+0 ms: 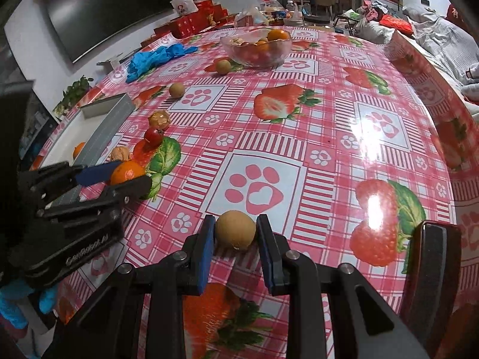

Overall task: Organize fruits
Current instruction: 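Close the left tool on the orange and lift it while the right tool holds the kiwi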

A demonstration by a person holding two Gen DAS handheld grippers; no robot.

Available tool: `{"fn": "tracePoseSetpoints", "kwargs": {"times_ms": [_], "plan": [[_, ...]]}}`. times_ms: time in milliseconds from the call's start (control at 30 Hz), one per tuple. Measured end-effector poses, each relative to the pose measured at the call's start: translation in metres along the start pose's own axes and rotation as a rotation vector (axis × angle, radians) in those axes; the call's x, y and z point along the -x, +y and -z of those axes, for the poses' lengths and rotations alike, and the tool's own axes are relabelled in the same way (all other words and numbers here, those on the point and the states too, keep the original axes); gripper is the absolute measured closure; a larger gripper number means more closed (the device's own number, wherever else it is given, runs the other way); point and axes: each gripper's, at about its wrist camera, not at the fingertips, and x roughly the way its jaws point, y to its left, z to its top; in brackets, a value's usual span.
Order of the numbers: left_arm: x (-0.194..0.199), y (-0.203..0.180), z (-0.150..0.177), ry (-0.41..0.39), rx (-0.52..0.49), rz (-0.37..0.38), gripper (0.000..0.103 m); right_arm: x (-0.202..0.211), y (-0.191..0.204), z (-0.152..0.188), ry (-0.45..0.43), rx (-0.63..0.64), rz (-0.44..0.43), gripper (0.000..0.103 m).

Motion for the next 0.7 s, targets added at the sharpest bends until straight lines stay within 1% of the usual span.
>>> {"fn": "tracePoseSetpoints", "kwargs": {"times_ms": [67, 200, 333, 700], "plan": [[0.005, -0.002, 0.008, -0.008, 0.005, 0.011, 0.062, 0.001, -0.001, 0.001, -0.002, -0.005, -0.001, 0.073], [0.023, -0.002, 0.034, -0.040, 0.018, 0.022, 0.062, 0.002, -0.004, 0.005, -0.008, -0.010, 0.005, 0.073], [0.033, 0.007, 0.049, -0.041, 0.069, 0.055, 0.062, 0.002, -0.005, 0.006, -0.008, -0.013, 0.002, 0.073], [0.036, 0.009, 0.055, -0.039, 0.096, 0.070, 0.062, 0.003, -0.005, 0.007, -0.003, -0.020, 0.008, 0.073]]}}
